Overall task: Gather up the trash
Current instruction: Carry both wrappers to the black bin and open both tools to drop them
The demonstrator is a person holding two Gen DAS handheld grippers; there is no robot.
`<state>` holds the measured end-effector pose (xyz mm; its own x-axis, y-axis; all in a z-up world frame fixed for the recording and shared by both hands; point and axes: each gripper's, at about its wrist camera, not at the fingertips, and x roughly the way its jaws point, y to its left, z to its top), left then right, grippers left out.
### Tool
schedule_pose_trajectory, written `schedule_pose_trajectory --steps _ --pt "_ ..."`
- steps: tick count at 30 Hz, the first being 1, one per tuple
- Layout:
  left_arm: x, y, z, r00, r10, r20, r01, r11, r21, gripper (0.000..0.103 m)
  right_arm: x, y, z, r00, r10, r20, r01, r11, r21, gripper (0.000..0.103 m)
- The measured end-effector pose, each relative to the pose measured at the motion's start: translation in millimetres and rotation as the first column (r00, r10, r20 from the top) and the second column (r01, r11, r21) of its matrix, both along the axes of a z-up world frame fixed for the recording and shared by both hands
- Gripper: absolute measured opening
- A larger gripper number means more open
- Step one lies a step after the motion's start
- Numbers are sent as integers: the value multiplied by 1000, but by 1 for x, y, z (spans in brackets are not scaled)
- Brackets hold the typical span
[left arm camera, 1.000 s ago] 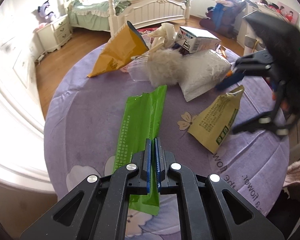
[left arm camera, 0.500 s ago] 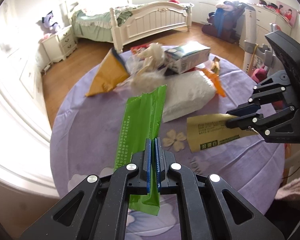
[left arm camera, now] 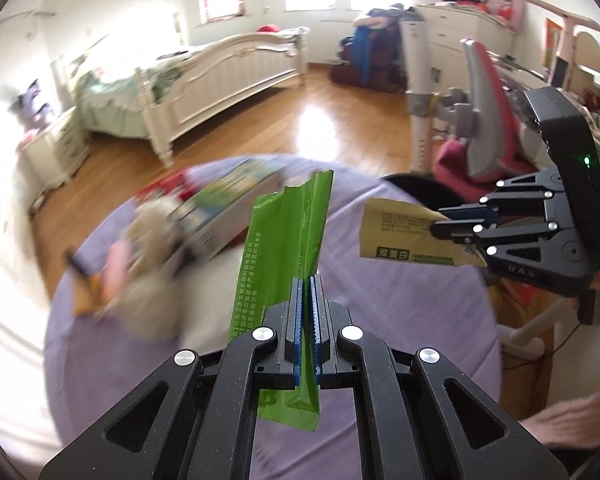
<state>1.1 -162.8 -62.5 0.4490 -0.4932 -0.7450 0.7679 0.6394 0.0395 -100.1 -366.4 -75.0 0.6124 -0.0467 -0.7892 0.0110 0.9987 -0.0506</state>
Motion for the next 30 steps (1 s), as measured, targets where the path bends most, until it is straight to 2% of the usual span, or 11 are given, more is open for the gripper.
schedule_pose_trajectory --steps 8,14,22,30 --pt "3 -102 0 991 -134 -3 134 991 -22 5 1 -65 1 986 -163 47 165 986 -37 11" --pt "11 -178 -9 978 -207 -8 207 978 -15 5 6 -120 -12 948 -313 61 317 946 -71 11" --pt "30 -263 -44 964 -260 -63 262 964 31 5 21 -175 -45 895 -446 18 447 894 -37 12" --pt "45 -314 -79 955 -276 -110 285 956 67 6 38 -205 -78 866 -497 -59 497 868 -14 12"
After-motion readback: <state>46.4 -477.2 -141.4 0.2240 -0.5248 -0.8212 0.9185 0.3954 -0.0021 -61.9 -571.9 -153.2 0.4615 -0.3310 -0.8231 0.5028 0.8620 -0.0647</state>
